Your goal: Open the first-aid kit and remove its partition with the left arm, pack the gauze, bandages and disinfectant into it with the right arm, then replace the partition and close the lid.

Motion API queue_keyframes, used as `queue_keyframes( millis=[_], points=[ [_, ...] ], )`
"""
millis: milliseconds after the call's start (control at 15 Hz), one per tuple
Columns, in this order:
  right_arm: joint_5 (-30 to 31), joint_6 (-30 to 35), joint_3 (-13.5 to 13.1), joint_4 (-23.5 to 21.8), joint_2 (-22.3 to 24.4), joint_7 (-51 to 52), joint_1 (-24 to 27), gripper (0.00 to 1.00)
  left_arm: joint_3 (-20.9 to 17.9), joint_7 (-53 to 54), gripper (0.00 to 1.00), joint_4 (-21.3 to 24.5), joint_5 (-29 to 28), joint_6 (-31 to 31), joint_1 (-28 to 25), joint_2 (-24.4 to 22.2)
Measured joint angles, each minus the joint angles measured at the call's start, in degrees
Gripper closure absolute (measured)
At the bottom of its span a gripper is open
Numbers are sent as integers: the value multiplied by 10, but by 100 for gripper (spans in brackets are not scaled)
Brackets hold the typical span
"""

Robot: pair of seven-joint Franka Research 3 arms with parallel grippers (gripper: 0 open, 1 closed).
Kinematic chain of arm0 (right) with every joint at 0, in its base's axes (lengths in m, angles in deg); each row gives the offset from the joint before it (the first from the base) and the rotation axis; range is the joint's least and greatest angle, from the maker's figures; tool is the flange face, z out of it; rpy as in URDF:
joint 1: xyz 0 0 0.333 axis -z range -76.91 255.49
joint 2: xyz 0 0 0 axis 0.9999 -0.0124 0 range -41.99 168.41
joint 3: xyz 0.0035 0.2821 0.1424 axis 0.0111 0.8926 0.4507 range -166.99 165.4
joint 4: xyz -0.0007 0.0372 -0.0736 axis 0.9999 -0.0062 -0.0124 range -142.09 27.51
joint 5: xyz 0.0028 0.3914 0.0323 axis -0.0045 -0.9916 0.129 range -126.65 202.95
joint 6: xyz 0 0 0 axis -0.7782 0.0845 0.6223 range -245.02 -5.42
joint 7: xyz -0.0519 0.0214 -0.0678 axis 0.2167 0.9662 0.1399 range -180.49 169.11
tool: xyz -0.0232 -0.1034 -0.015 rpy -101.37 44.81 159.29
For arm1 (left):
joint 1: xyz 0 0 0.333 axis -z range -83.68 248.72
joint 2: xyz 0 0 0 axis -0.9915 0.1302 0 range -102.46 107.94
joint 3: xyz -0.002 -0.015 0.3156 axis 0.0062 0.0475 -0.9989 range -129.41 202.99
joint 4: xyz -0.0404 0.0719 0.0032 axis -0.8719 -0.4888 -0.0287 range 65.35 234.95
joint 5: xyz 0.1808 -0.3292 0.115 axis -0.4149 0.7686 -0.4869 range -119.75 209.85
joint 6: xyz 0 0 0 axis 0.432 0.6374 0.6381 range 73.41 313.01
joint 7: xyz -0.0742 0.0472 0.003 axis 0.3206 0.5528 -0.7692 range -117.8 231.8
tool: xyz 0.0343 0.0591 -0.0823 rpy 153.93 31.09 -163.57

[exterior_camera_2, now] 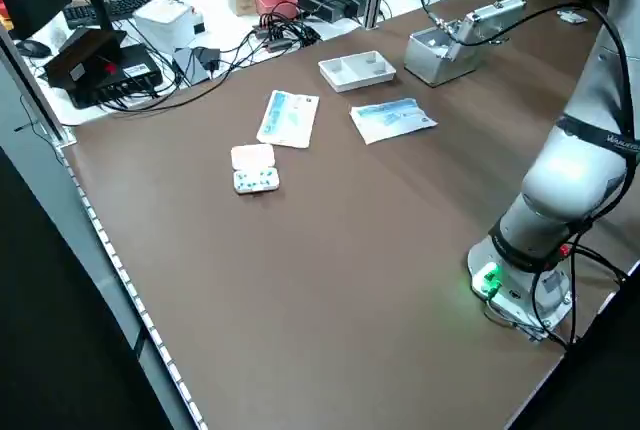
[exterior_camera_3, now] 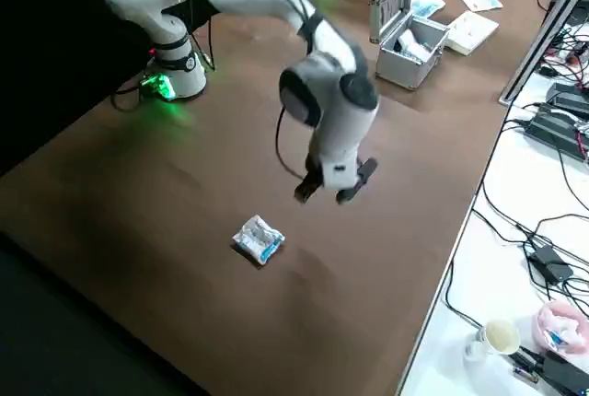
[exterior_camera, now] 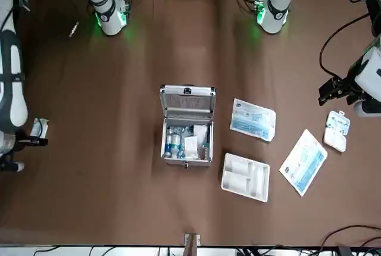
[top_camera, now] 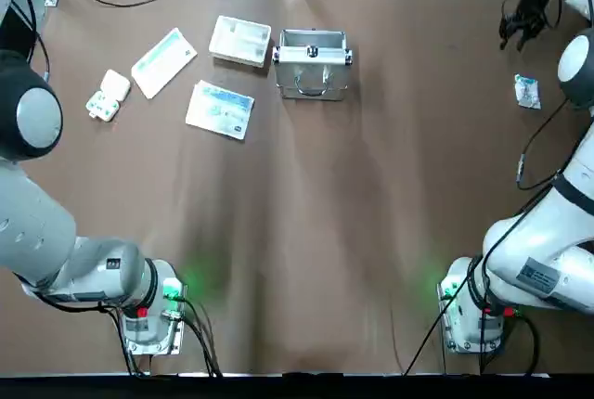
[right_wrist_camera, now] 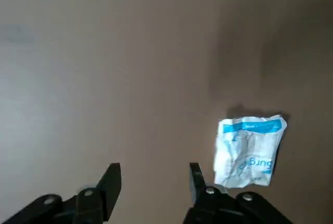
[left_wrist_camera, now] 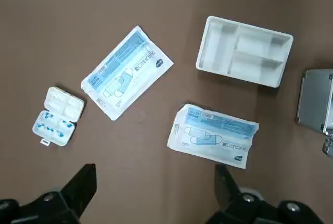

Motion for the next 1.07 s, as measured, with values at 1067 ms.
queue_keyframes(
  millis=[1067],
  points=[
    [131,-82,0,-51,-73,13,60,39,1,0,0,0,0,0,1,0]
  ],
)
